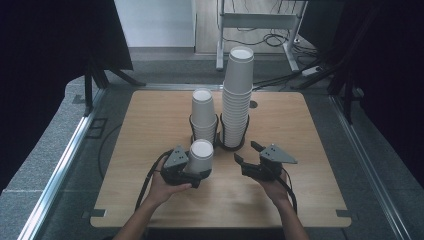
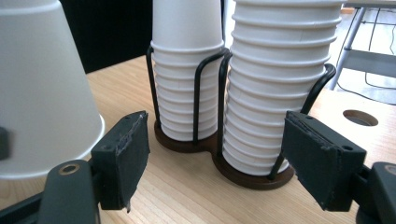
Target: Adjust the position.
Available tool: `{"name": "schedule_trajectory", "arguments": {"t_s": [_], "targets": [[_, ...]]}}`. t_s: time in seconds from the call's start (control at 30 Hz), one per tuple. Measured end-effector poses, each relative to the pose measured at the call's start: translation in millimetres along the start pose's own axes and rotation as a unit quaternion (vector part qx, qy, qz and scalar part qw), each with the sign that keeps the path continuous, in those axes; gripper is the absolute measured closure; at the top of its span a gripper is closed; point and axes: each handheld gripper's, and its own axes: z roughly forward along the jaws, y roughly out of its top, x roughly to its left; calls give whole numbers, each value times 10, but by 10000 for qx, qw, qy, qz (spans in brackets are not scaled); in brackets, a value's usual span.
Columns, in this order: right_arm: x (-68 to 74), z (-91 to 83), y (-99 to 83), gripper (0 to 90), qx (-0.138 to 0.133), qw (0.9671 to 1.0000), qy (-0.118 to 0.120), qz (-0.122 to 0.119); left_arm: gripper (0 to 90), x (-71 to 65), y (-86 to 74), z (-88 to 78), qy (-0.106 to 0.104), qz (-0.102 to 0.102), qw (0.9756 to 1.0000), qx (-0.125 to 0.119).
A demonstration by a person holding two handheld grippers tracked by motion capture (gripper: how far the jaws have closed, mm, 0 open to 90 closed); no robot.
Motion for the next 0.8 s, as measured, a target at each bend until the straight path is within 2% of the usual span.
{"name": "schedule_trajectory", "arguments": {"t_s": [0.07,0.17,0.27,0.4,0.6,0.67,0.8], "targets": [[3,-13,8,236,-42,10000,52,46,136,1,-2,1,20,2,10000,6],[51,-56,34,236,-88,9999,123,19,136,-7,-16,18,159,77,9998,84],[88,-84,50,235,-109,9997,238,3,136,-49,-30,56,351,319,9986,248],[139,-96,57,235,-162,9986,480,144,137,-71,-53,109,485,500,9966,449],[227,-71,36,230,-199,9963,792,257,137,-60,-101,179,545,475,9955,608],[234,-69,35,227,-201,9960,829,284,137,-62,-109,189,546,466,9955,613],[276,-33,16,194,-188,9919,1153,508,137,-87,-129,234,549,510,9949,669]]}}
